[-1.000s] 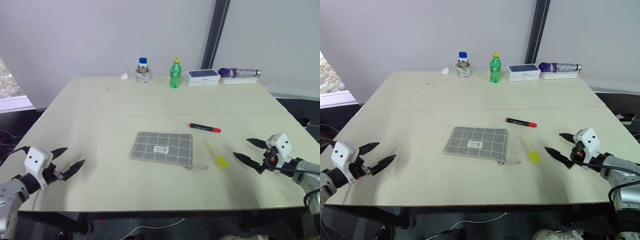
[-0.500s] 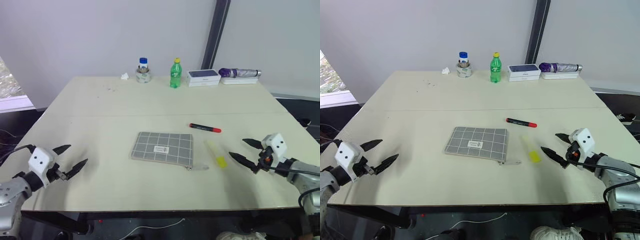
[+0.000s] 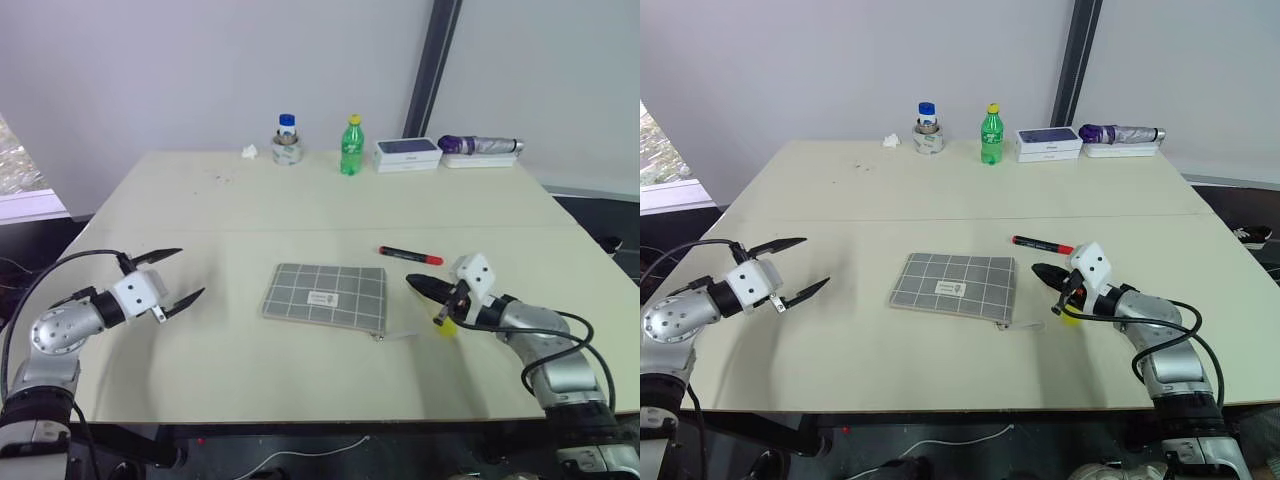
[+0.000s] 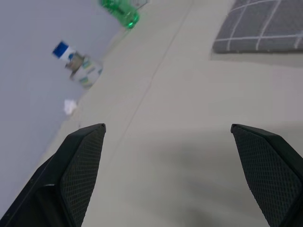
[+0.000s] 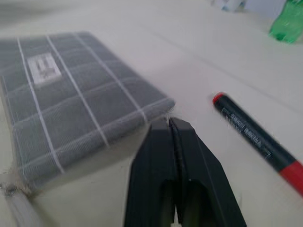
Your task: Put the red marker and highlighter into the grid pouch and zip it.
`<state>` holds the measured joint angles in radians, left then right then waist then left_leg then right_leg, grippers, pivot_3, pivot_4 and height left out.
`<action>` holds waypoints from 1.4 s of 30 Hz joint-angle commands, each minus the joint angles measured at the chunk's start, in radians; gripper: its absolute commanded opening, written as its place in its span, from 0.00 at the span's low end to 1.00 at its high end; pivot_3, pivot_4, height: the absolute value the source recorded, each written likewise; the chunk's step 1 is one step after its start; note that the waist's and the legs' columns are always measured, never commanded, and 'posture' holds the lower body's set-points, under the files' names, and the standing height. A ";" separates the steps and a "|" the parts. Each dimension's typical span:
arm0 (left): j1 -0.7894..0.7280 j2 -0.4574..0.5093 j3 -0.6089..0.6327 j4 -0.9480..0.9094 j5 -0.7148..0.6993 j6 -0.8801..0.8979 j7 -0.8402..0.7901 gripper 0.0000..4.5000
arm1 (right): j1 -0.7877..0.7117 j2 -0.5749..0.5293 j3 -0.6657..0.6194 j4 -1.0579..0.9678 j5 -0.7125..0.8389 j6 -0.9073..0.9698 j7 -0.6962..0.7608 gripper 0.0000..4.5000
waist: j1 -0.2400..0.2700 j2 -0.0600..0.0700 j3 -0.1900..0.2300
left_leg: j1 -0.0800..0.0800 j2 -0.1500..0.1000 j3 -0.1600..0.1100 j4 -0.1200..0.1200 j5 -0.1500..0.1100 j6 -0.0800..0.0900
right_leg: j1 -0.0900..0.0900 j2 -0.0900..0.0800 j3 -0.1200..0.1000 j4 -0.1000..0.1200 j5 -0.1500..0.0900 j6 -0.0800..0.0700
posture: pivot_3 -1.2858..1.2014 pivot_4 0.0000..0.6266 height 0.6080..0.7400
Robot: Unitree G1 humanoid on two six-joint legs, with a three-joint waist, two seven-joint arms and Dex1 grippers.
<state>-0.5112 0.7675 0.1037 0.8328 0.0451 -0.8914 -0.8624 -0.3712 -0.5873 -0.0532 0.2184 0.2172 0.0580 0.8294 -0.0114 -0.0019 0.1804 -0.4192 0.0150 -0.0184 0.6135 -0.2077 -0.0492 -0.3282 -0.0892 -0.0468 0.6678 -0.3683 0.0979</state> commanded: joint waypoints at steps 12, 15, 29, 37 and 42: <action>-0.242 -0.051 -0.300 0.298 0.399 -0.296 0.325 1.00 | -0.042 0.055 0.094 0.062 -0.160 -0.151 -0.093 0.02 | 0.002 0.000 0.000 | -0.001 0.000 0.001 0.002 0.001 -0.001 | -0.004 0.001 0.002 0.005 0.000 0.000 | 0.52 0.24 1.00; -0.259 -0.042 -0.353 0.315 0.481 -0.298 0.417 1.00 | -0.044 0.059 0.097 0.069 -0.164 -0.157 -0.100 0.02 | 0.001 0.000 0.000 | -0.001 0.000 0.001 0.002 0.001 -0.002 | -0.005 0.001 0.003 0.009 0.000 0.000 | 0.52 0.24 1.00; -0.282 -0.115 -0.475 0.327 0.556 -0.346 0.554 1.00 | -0.096 0.093 0.157 0.103 -0.232 -0.181 -0.121 0.02 | 0.005 0.000 0.000 | 0.000 -0.001 0.001 0.003 0.003 -0.002 | -0.007 0.000 0.004 0.015 0.000 0.000 | 0.52 0.24 1.00; -0.283 -0.127 -0.498 0.329 0.511 -0.391 0.511 1.00 | -0.116 0.104 0.171 0.124 -0.257 -0.192 -0.126 0.02 | 0.004 0.000 0.000 | 0.000 -0.001 0.001 0.003 0.003 -0.002 | -0.007 0.000 0.004 0.015 0.000 0.000 | 0.52 0.24 1.00; -0.274 -0.136 -0.470 0.351 0.390 -0.395 0.380 0.57 | -0.120 0.103 0.169 0.136 -0.264 -0.199 -0.124 0.00 | 0.001 0.000 0.000 | 0.000 0.000 0.002 0.003 0.004 -0.002 | -0.007 0.001 0.004 0.015 0.000 0.000 | 0.52 0.24 1.00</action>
<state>-0.7986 0.6301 -0.3511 1.1756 0.4583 -1.2764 -0.4398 -0.4734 -0.4859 0.1150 0.3609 -0.0479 -0.1165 0.7106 -0.0106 -0.0022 0.1800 -0.4193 0.0146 -0.0163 0.6164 -0.2042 -0.0512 -0.3359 -0.0887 -0.0421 0.6823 -0.3683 0.0980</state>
